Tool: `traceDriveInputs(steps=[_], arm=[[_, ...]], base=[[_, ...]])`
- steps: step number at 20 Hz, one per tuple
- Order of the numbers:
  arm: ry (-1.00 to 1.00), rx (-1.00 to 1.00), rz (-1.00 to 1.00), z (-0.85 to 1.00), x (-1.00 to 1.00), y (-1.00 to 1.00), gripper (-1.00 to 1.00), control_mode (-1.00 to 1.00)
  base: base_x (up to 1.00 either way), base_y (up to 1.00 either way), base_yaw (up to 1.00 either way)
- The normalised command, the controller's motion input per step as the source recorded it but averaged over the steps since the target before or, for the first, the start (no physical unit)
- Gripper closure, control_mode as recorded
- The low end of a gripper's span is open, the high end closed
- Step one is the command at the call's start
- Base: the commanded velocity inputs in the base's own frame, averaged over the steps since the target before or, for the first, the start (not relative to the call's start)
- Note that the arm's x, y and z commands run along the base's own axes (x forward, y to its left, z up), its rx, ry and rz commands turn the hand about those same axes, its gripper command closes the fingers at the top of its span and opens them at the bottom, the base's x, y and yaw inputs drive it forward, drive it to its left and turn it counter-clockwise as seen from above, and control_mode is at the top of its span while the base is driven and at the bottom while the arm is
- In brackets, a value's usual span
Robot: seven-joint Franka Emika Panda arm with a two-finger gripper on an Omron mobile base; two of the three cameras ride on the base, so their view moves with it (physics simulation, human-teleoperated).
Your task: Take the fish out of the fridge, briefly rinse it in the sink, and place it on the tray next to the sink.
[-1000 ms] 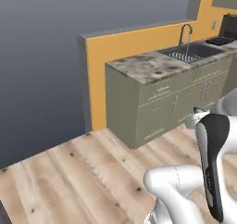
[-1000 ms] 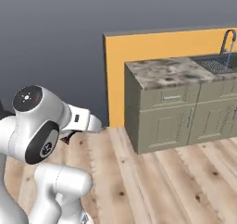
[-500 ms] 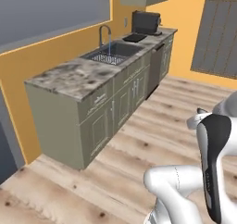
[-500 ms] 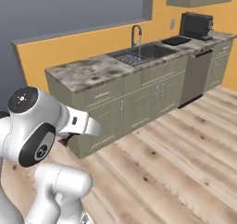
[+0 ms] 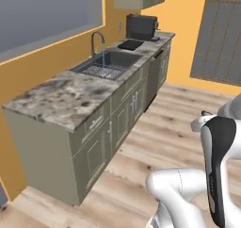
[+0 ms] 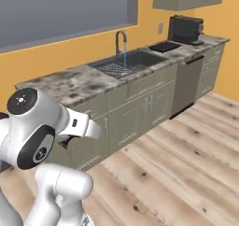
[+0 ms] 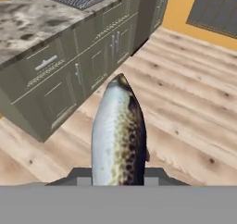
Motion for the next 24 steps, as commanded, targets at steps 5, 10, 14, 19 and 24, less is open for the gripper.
traceDriveInputs(steps=[5,10,14,19,24], arm=[[0.00,0.00,0.00,0.00,0.00,0.00,1.00,1.00],[0.00,0.00,0.00,0.00,0.00,0.00,1.00,1.00],[0.00,0.00,0.00,0.00,0.00,0.00,1.00,1.00],[0.00,0.00,0.00,0.00,0.00,0.00,1.00,1.00],[0.00,0.00,0.00,0.00,0.00,0.00,1.00,1.00]], base=[[1.00,0.00,-0.14],[1.00,0.00,-0.14],[1.00,-0.25,-0.04],[1.00,-0.56,0.10],[1.00,-0.39,0.26]])
